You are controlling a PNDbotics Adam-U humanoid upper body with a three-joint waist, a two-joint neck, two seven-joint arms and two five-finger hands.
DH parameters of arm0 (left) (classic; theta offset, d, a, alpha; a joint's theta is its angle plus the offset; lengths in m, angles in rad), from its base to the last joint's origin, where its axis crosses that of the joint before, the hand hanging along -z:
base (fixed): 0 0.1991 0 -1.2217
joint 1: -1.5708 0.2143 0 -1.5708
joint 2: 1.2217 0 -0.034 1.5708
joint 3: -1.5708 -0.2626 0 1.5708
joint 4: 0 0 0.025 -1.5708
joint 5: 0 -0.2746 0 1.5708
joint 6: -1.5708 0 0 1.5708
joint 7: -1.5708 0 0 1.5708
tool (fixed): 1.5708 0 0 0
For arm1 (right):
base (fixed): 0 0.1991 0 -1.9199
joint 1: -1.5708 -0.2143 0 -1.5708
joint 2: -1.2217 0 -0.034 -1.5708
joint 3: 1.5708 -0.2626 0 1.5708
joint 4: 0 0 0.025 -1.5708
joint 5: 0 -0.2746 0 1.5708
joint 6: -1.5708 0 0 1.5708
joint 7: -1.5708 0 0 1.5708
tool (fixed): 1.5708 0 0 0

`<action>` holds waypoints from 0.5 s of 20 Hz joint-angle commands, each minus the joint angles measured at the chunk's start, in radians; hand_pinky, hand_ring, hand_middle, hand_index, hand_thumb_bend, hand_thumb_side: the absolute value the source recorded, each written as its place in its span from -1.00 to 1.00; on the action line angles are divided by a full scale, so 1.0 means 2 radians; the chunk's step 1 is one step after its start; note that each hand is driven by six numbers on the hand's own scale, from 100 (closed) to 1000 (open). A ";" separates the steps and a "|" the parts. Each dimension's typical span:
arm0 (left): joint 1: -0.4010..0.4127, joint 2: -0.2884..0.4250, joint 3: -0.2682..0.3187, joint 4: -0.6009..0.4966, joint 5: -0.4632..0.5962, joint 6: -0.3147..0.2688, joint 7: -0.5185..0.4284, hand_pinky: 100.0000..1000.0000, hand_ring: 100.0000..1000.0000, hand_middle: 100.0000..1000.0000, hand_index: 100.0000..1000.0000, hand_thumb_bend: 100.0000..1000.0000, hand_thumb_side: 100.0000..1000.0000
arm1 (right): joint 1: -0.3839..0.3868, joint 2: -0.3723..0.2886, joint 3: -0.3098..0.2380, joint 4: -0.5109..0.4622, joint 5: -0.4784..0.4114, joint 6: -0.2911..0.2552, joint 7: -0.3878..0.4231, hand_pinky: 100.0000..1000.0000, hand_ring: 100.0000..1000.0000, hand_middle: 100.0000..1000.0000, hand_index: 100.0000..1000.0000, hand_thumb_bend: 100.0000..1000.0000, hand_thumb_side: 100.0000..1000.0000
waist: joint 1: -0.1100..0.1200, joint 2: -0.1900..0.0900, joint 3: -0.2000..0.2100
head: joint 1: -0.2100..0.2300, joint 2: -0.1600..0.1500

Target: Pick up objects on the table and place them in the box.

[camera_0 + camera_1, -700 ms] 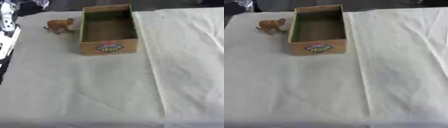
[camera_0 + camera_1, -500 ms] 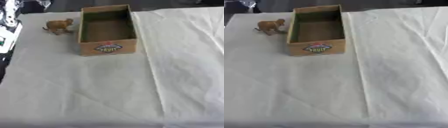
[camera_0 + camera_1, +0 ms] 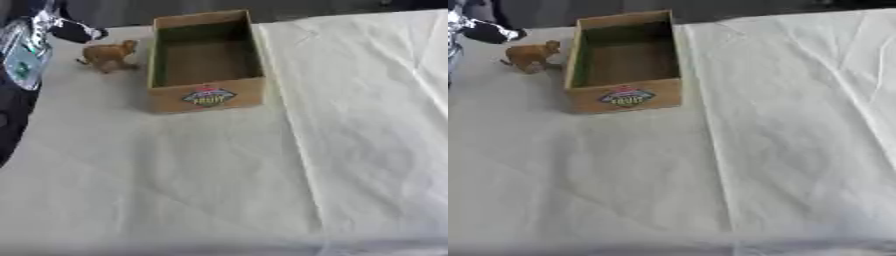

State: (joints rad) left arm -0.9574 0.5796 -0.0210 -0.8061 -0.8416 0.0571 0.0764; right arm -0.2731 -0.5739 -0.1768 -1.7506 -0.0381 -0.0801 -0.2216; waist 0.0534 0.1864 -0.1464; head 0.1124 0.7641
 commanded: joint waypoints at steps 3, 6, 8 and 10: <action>-0.027 0.010 0.015 0.040 -0.049 -0.012 -0.033 0.45 0.30 0.35 0.53 0.65 -0.92 | -0.010 -0.013 0.002 -0.003 -0.001 0.000 0.006 -0.25 0.08 0.30 0.64 -1.00 -0.57 | -0.001 -0.004 -0.010 | 0.005 -0.004; -0.033 0.012 0.019 0.049 -0.068 -0.017 -0.058 0.47 0.30 0.34 0.52 0.61 -0.98 | -0.012 -0.013 0.003 -0.002 -0.002 -0.001 0.008 -0.25 0.08 0.30 0.64 -1.00 -0.57 | 0.000 -0.001 -0.017 | 0.007 -0.005; -0.035 0.012 0.022 0.052 -0.076 -0.018 -0.073 0.48 0.29 0.32 0.50 0.55 -1.00 | -0.013 -0.012 0.003 -0.002 -0.002 -0.001 0.009 -0.25 0.08 0.30 0.64 -1.00 -0.57 | 0.000 0.001 -0.020 | 0.008 -0.006; -0.036 0.013 0.023 0.053 -0.081 -0.019 -0.089 0.48 0.25 0.28 0.47 0.46 -1.00 | -0.013 -0.011 0.004 -0.001 -0.002 -0.001 0.010 -0.26 0.08 0.29 0.64 -1.00 -0.57 | 0.000 0.003 -0.022 | 0.008 -0.006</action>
State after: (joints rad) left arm -1.0040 0.5788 0.0132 -0.6938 -0.9910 0.0215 -0.0816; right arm -0.2838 -0.5739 -0.1657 -1.7465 -0.0381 -0.0804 -0.2050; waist 0.0574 0.2060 -0.1897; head 0.1251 0.7610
